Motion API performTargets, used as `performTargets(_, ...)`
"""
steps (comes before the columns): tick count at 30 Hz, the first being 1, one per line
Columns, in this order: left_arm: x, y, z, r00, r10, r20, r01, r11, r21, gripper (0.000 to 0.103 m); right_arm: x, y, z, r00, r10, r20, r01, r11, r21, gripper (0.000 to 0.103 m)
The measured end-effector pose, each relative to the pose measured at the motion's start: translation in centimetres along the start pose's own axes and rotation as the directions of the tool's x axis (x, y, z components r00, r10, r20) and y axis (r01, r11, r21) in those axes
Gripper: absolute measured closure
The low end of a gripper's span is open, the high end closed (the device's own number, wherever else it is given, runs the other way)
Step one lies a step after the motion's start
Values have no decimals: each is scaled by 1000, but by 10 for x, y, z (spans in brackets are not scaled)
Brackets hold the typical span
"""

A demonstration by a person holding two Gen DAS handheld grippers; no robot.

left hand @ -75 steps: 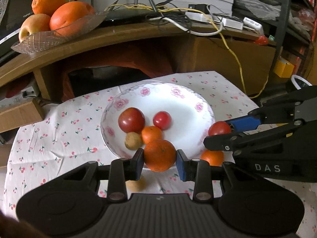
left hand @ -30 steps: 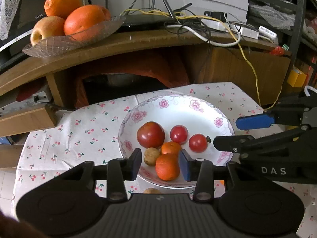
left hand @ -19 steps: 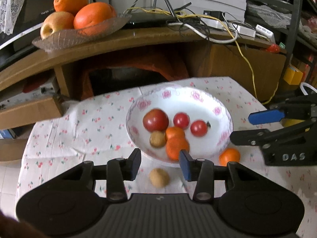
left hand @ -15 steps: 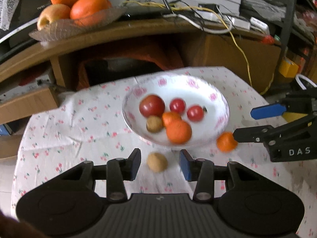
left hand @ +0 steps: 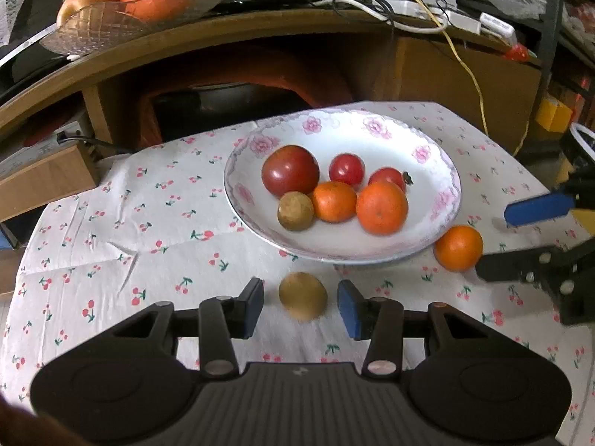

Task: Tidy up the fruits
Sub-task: 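Withdraw both grippers, moving the left toward the brown potato and the right toward the small orange, then grasp the brown potato with the left gripper while the right grasps the small orange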

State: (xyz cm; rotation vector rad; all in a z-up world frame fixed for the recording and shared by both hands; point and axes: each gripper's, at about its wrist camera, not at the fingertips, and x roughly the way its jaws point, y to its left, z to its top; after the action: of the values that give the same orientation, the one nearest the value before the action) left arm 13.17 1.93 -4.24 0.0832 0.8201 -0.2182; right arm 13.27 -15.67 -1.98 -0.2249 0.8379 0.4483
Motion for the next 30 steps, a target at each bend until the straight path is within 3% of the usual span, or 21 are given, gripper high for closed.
performTargets(3,0,-2,-1,1000,5,8,-5,1000,6,54,3,2,1,1000,7,3,-7,1000,-7,43)
performTargets(7,-4,-3,-3,1000,-8,8,8,1000,10,70,9,3,1,1000,10,-4,-10,1000,-11,43)
performTargets(22,-16,3,-15,999,-47,-3,47,999,0,66,30,8,5,1000,-2,-24,2,1000,-22,43)
performTargets(24,-15,3,-16,999,-45,0,45,999,0,65,31,7,5,1000,-14,-20,14,1000,-18,48)
performTargets(28,-16,1,-17,999,-44,2,44,999,2,66,27,5,6,1000,9,-29,-9,1000,-1,71)
performTargets(30,-17,-1,-16,999,-46,-2,46,999,5,69,25,7,5,999,0,-37,-1,1000,-9,71)
